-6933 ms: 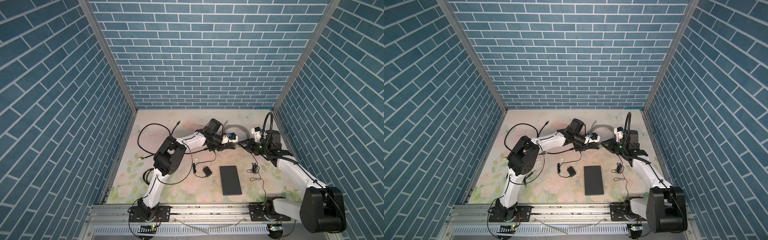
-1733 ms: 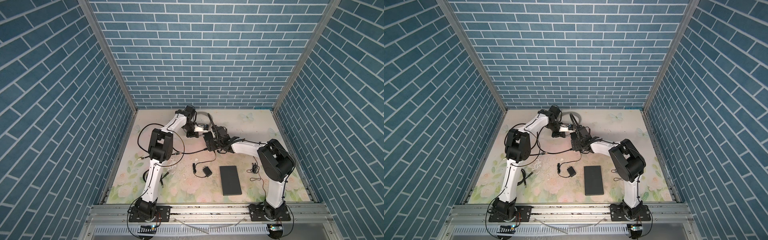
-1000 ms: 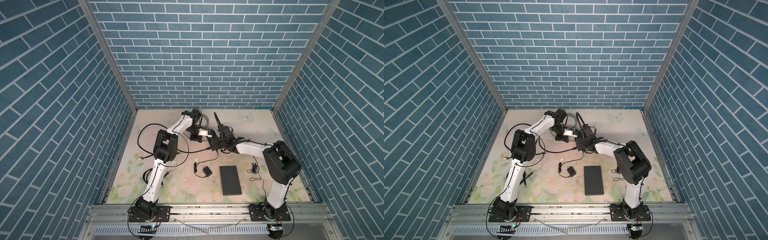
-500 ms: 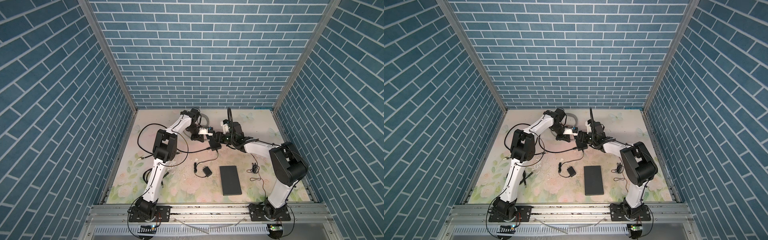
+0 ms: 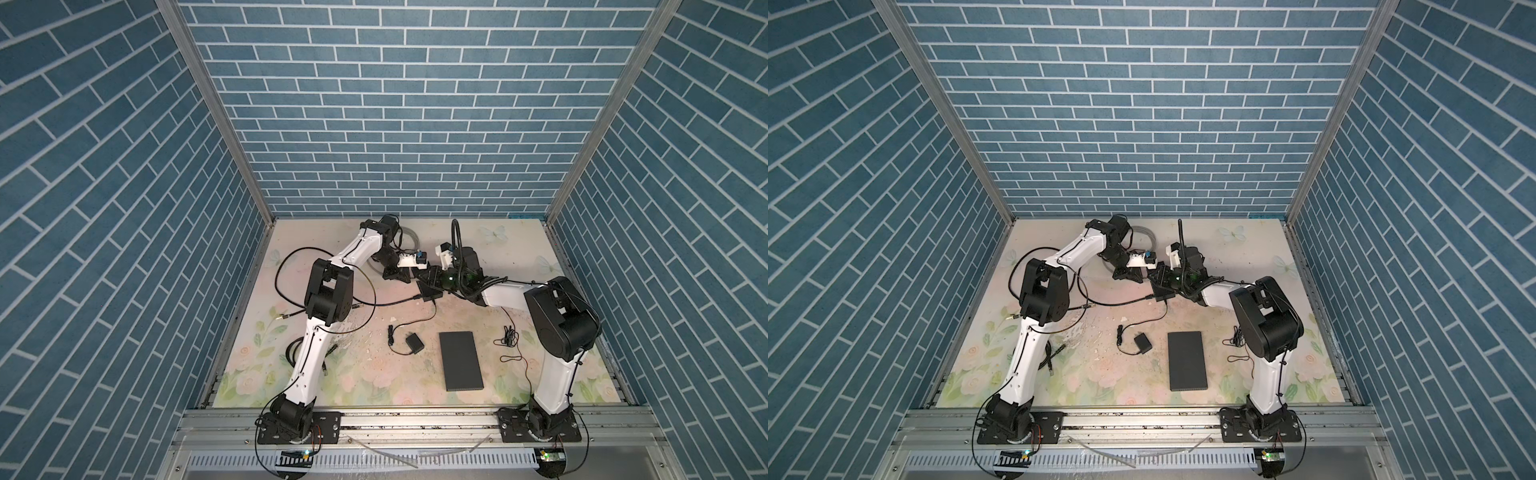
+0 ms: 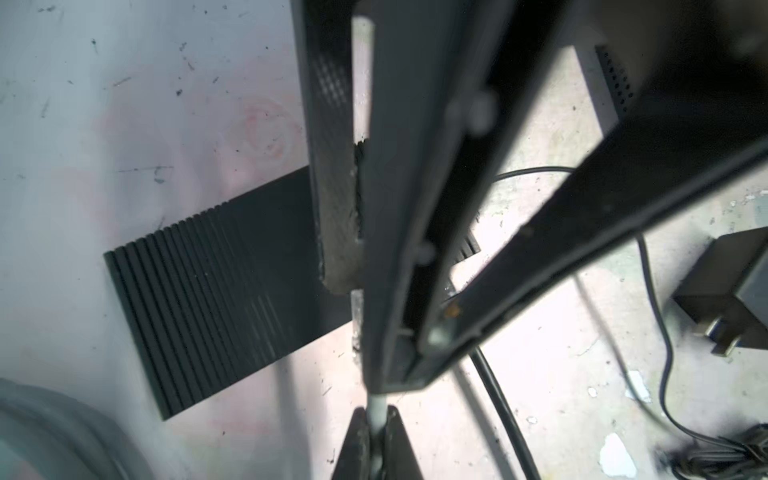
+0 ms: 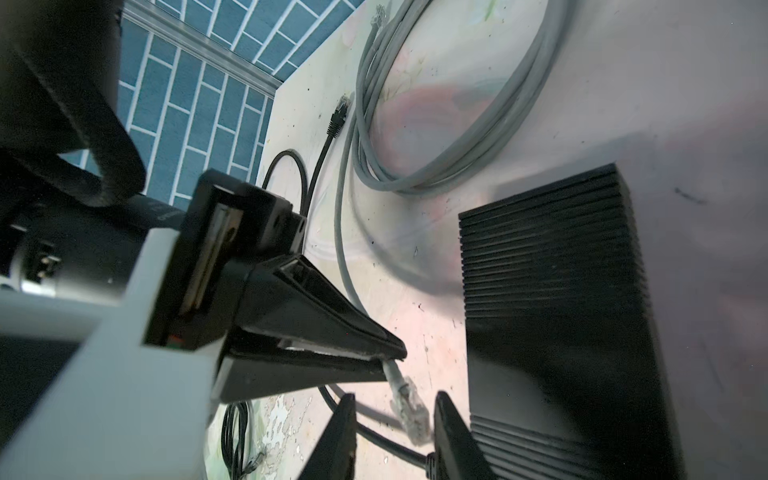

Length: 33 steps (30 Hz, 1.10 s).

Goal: Insert the plug into the switch port

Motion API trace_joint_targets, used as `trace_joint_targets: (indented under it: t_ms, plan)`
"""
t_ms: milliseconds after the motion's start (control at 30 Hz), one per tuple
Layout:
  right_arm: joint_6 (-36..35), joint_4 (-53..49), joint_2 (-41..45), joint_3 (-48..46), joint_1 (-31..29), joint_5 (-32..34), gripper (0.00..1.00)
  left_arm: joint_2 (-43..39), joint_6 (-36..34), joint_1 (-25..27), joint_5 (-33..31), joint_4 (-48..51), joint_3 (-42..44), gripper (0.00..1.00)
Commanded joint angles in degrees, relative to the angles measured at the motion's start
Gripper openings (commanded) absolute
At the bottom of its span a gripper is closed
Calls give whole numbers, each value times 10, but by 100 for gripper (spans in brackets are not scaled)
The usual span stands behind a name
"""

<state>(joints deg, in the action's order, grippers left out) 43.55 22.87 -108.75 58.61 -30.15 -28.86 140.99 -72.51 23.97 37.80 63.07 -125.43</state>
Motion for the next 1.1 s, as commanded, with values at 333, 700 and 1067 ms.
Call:
trace_joint_targets:
  t_ms: [333, 700, 1067]
  plan:
    - [22, 30, -13, -26, -3, -12, 26, -23, -2, -4, 34, 17, -2, 2]
    - [35, 44, -18, -24, -2, -15, 5, -24, -12, -4, 37, 30, -4, 2]
    - [181, 111, -30, -48, 13, -45, 2, -190, 169, 6, -53, -445, 323, 36]
